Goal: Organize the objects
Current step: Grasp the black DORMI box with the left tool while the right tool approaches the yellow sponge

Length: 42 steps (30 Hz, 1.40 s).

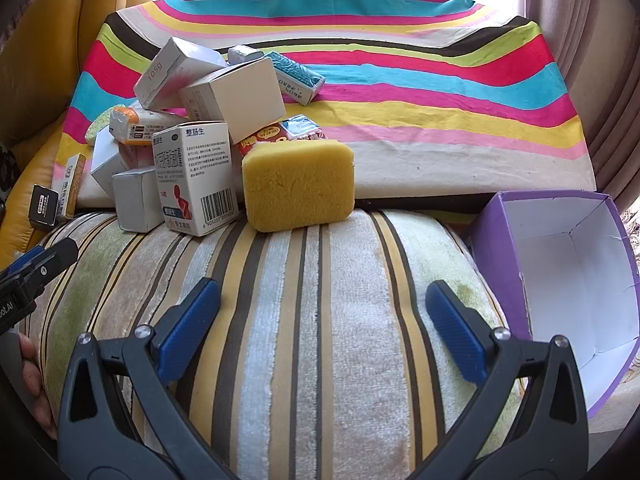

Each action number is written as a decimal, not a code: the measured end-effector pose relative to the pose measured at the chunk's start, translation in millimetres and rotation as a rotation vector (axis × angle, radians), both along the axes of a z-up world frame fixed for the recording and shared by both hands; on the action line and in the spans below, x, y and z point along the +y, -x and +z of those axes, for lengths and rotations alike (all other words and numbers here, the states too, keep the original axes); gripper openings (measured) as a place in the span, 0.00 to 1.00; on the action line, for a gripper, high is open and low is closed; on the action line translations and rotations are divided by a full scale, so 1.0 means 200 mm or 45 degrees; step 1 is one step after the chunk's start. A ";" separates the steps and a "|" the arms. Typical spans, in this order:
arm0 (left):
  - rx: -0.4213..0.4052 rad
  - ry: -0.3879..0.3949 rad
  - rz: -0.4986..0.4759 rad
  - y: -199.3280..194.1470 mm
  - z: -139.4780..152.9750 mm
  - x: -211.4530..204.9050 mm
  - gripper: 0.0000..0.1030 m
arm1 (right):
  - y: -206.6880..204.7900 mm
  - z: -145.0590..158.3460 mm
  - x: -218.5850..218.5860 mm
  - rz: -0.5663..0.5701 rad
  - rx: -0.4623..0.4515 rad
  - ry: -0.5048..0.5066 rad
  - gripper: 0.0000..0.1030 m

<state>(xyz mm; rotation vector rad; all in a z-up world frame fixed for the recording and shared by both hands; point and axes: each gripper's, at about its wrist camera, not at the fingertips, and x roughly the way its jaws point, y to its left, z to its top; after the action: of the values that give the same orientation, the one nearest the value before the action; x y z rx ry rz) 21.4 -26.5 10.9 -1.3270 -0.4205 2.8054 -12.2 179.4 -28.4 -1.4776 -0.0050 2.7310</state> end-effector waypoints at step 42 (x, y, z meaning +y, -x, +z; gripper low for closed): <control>-0.175 -0.116 -0.080 0.33 -0.04 -0.60 0.99 | 0.18 0.08 0.09 0.164 0.044 0.068 1.00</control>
<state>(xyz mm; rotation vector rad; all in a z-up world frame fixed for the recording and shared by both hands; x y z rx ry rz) -44.9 -146.6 2.5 -1.4913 -0.4943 2.6203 -47.7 198.2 -13.2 -1.4934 -0.0278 2.8793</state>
